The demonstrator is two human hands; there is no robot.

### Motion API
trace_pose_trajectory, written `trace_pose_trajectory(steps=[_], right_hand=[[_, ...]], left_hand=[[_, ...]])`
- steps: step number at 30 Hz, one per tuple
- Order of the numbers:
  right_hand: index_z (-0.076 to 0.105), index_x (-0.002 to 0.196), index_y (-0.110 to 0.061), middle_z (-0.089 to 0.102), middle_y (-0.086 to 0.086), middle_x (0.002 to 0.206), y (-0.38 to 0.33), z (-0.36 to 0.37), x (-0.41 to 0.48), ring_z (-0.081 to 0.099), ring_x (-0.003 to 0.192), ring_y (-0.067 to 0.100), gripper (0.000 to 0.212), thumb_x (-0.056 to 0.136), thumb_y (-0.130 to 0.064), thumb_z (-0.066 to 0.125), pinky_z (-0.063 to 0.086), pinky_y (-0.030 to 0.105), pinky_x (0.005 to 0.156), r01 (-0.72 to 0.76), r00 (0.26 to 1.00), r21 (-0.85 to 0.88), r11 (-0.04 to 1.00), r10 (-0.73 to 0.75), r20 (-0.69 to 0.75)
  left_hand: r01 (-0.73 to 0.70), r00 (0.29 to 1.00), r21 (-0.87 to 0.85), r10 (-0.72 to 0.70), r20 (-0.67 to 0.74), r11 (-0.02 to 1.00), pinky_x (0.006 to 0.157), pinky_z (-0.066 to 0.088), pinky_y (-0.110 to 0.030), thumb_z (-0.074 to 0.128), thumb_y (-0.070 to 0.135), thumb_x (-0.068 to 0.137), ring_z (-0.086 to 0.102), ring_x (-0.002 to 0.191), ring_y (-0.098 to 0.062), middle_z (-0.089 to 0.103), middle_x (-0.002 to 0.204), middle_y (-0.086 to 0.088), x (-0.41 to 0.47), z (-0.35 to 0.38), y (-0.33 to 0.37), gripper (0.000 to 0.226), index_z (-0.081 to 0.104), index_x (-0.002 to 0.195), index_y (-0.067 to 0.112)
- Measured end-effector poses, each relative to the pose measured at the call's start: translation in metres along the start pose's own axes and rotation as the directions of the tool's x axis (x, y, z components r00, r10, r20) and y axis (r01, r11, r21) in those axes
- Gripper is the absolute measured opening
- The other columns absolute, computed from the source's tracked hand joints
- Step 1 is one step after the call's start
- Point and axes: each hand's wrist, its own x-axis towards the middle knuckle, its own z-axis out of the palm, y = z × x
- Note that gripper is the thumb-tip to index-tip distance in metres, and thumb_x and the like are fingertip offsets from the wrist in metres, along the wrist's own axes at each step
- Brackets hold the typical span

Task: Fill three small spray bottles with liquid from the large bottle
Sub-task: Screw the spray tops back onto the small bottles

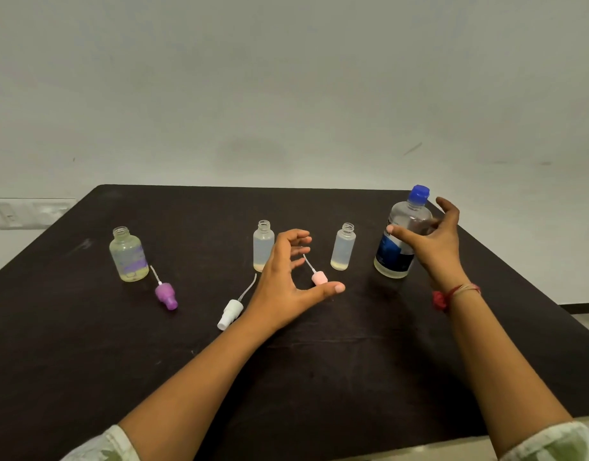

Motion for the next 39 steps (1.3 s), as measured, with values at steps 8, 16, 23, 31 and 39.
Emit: trace_pose_trajectory(steps=[8, 16, 23, 31, 39], right_hand=[[0.021, 0.144, -0.029, 0.036, 0.009, 0.142, -0.001, -0.008, -0.014, 0.041, 0.127, 0.021, 0.106, 0.062, -0.031, 0.087, 0.039, 0.039, 0.105, 0.007, 0.998, -0.043, 0.999, -0.009, -0.060], [0.062, 0.083, -0.015, 0.063, 0.003, 0.077, -0.034, 0.030, -0.079, 0.056, 0.066, 0.004, 0.017, 0.077, -0.017, 0.077, 0.047, 0.013, 0.063, 0.276, 0.930, -0.046, 0.960, -0.255, 0.265], [0.052, 0.091, -0.019, 0.062, 0.000, 0.088, -0.032, 0.077, -0.070, 0.060, 0.081, 0.019, 0.017, 0.081, -0.026, 0.063, 0.050, 0.034, 0.072, 0.406, 0.816, -0.511, 0.757, -0.049, 0.576], [0.056, 0.087, -0.017, 0.060, -0.004, 0.079, -0.020, 0.083, -0.071, 0.058, 0.076, 0.013, 0.014, 0.080, -0.021, 0.067, 0.047, 0.026, 0.068, 0.261, 0.887, -0.377, 0.889, -0.066, 0.457], [0.054, 0.087, -0.014, 0.065, 0.004, 0.084, -0.031, 0.058, -0.055, 0.061, 0.069, 0.006, 0.014, 0.084, -0.009, 0.067, 0.050, 0.019, 0.060, -0.123, 0.986, 0.506, 0.854, 0.050, 0.156]], left_hand=[[0.004, 1.000, 0.003, -0.004, 0.008, 1.000, 0.096, 0.043, -0.012, 0.087, 0.038, 0.060, 0.048, 0.120, 0.003, 0.046, 0.130, 0.011, -0.001, 0.001, 0.001, 0.084, 0.034, 0.125, 0.035], [-0.030, 0.998, 0.017, 0.031, -0.047, 0.999, 0.096, 0.046, -0.019, 0.086, 0.031, 0.066, 0.050, 0.118, 0.000, 0.049, 0.127, 0.008, -0.001, 0.002, 0.000, 0.077, 0.038, 0.126, 0.027], [-0.059, 0.988, 0.055, 0.066, -0.138, 0.997, 0.092, 0.047, -0.017, 0.082, 0.017, 0.072, 0.050, 0.115, 0.002, 0.049, 0.121, 0.016, 0.003, 0.001, -0.006, 0.067, 0.040, 0.123, 0.026], [-0.102, 0.980, 0.072, 0.113, -0.165, 0.992, 0.090, 0.050, -0.022, 0.070, 0.018, 0.079, 0.053, 0.113, -0.003, 0.051, 0.117, 0.012, 0.001, 0.005, -0.006, 0.049, 0.042, 0.118, 0.027], [-0.066, 0.969, 0.047, 0.076, -0.234, 0.997, 0.090, 0.050, -0.021, 0.063, 0.021, 0.084, 0.051, 0.112, 0.000, 0.050, 0.115, 0.013, 0.000, 0.016, -0.002, 0.035, 0.045, 0.114, 0.023]])
